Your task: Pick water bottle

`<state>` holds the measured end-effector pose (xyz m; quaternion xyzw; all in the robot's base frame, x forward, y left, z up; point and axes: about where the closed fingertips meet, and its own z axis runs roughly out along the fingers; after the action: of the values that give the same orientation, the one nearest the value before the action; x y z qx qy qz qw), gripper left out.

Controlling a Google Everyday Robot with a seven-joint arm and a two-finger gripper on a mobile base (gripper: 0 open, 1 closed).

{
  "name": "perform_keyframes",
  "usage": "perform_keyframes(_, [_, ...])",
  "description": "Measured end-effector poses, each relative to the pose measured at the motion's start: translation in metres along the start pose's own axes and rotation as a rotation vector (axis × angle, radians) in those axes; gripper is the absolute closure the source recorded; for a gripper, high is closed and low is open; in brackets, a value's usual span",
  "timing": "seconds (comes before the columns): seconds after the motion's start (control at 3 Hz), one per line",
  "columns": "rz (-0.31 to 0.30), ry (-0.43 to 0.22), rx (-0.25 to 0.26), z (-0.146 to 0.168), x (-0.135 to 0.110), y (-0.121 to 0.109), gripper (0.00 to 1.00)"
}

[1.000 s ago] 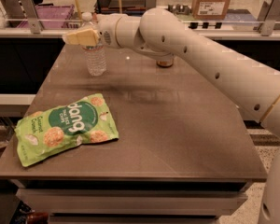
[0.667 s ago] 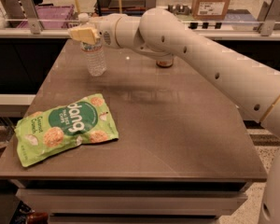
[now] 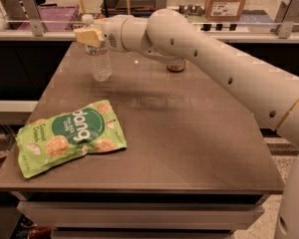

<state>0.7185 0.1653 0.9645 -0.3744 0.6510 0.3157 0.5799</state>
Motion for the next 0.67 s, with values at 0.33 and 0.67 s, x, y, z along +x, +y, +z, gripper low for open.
perform_keyframes(0.33, [0.000, 0.000, -0.002, 0.0010, -0.0001, 0.0012, 1.00])
perform_keyframes(0.67, [0.000, 0.000, -0.002, 0.0010, -0.0001, 0.0013, 1.00])
